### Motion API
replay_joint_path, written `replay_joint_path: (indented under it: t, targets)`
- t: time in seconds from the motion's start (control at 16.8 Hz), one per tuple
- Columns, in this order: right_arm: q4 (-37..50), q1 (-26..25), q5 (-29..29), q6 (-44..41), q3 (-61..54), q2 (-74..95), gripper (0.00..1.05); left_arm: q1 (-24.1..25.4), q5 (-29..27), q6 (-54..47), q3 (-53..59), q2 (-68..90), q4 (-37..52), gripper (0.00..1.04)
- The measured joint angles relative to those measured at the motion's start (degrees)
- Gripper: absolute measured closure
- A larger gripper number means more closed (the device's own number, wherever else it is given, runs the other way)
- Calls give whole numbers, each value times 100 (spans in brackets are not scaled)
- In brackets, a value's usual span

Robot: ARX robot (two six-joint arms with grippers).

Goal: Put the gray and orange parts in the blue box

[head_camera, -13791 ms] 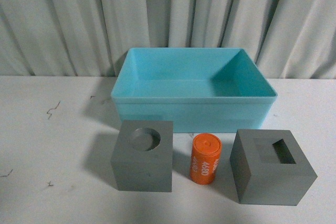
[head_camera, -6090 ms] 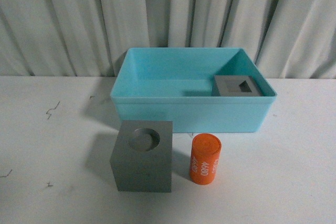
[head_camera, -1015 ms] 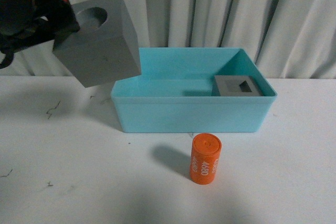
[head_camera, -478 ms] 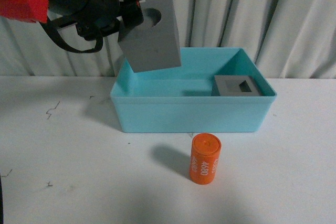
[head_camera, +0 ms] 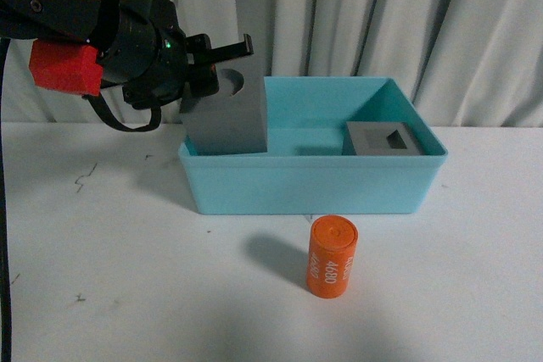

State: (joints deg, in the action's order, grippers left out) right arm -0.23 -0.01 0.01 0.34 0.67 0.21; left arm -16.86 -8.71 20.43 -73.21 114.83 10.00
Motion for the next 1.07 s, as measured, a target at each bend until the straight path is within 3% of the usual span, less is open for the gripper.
replay_joint_path:
  t: [0.12, 0.18, 0.42, 0.6, 0.84, 1.07]
  targets:
    - [0, 0, -2, 0, 0, 0, 6, 46, -4, 2, 118, 0, 44, 85]
    - [0, 0, 0, 2, 0, 0, 6, 55, 24, 9, 199, 0, 42, 80]
    - [0, 0, 0, 0, 0, 0, 6, 140, 92, 186, 776, -619, 50, 38]
    - [0, 0, 0, 0, 0, 0, 6, 437, 181, 741, 1991, -2479, -96, 5]
    - [0, 0, -2, 2, 0, 0, 6, 627, -136, 1711, 4131, -5351, -1338, 7]
    - [0, 0, -2, 0, 0, 0, 6, -131, -1012, 2774, 5128, -7508, -2516, 7]
